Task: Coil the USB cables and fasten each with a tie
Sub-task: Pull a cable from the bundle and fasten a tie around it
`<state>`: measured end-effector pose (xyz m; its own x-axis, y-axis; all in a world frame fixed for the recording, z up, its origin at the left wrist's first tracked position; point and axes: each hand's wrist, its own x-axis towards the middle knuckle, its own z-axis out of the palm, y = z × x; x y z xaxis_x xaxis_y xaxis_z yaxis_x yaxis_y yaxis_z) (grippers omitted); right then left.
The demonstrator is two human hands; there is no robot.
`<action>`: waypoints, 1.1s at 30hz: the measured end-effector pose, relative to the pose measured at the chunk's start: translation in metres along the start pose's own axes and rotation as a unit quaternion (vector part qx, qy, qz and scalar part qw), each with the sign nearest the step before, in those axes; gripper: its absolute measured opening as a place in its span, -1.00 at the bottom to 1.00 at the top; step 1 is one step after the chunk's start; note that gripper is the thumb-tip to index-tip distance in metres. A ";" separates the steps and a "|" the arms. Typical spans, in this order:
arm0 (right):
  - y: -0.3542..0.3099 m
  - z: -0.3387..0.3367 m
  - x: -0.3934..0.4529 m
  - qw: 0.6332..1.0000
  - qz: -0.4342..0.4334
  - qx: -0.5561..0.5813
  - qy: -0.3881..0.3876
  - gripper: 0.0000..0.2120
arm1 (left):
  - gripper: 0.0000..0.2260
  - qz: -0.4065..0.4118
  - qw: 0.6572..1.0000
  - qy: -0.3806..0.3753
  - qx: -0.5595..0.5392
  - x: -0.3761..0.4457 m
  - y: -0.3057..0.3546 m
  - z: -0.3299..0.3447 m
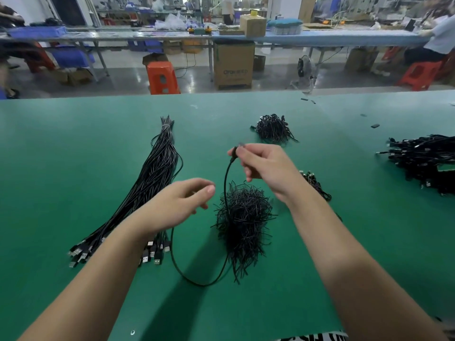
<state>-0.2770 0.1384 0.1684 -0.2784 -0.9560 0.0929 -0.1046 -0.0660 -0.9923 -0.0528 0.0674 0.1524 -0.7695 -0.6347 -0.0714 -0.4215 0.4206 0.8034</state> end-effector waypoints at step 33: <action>0.035 0.081 -0.029 0.984 0.082 0.104 -0.121 -0.68 | -0.56 0.096 0.948 0.229 -0.198 0.017 0.009 -0.014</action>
<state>-0.1954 0.1409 0.1244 -0.0376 -0.9970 -0.0670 0.1275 0.0617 -0.9899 -0.0631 0.0510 0.1668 -0.4864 -0.8241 0.2904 -0.0116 0.3384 0.9409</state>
